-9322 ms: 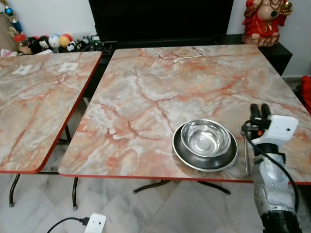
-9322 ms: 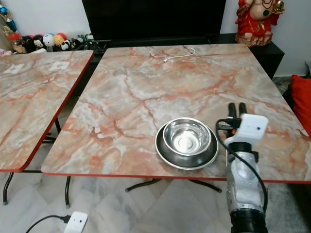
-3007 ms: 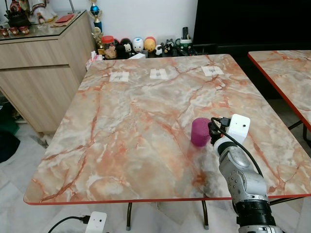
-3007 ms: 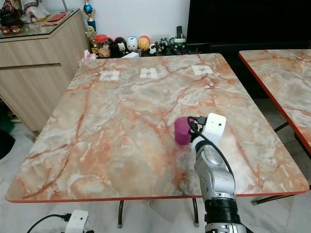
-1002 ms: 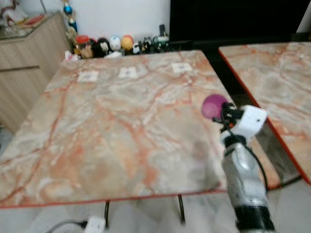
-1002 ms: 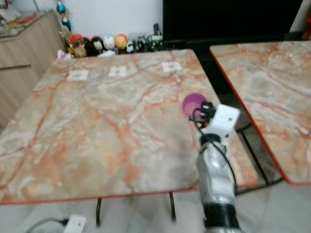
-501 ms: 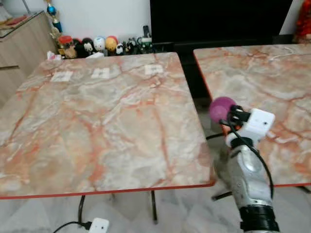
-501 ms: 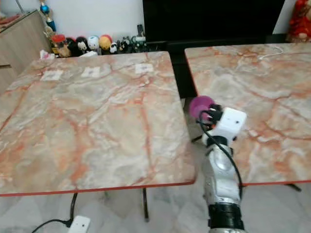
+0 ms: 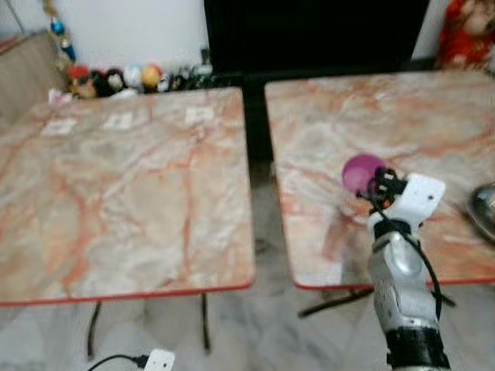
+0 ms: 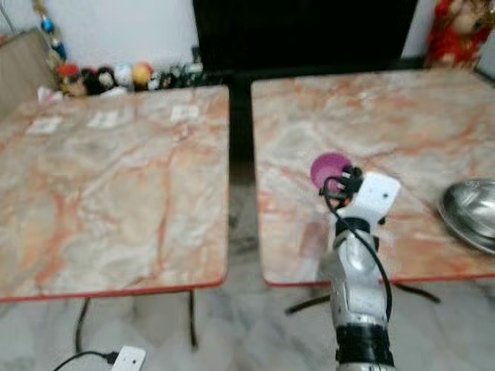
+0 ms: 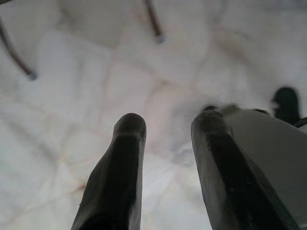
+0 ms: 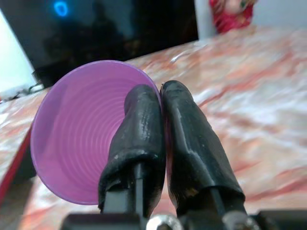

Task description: Setting the table

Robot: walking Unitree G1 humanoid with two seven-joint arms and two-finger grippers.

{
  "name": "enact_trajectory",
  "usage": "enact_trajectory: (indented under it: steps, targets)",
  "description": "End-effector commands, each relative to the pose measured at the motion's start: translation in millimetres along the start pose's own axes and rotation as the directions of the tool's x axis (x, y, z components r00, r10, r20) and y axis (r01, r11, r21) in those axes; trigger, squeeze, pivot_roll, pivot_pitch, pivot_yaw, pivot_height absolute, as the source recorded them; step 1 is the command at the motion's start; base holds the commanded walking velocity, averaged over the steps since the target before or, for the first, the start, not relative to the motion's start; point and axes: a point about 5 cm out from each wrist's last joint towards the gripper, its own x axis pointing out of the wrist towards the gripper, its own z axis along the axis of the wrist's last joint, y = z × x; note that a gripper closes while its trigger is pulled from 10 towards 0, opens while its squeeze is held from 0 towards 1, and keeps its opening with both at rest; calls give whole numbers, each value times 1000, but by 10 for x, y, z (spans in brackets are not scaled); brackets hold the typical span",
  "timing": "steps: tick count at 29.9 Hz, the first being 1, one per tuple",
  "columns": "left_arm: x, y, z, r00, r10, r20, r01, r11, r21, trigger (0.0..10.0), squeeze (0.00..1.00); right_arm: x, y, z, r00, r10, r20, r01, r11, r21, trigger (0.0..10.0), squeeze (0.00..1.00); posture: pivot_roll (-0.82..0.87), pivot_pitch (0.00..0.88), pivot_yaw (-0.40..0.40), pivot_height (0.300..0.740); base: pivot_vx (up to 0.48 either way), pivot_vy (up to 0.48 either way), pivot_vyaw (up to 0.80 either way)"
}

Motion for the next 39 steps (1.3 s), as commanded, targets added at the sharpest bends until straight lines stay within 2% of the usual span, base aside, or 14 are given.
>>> enact_trajectory:
  steps: [1,17,34,39]
  targets:
    - [-16,51,-76,1000,9,-29,-9,1000,11,10000,0,7,105,31,999,29,15,-30,1000,4,10000,0,-94,0,45,740,0,0,0]
    - [-8,69,-28,1000,16,-13,-16,999,-33,10000,0,22,65,38,1000,5,15,-5,1000,-3,10000,0,-91,0,48,740,0,0,0]
    - [-10,79,-34,1000,18,-15,-18,999,-40,10000,0,62,10,91,998,-54,37,55,998,-15,10000,0,-90,0,46,740,291,0,0]
    - [-11,82,-39,1000,20,-17,-20,999,-39,10000,0,74,29,116,997,-59,42,60,998,-3,10000,0,-91,0,45,740,0,0,0]
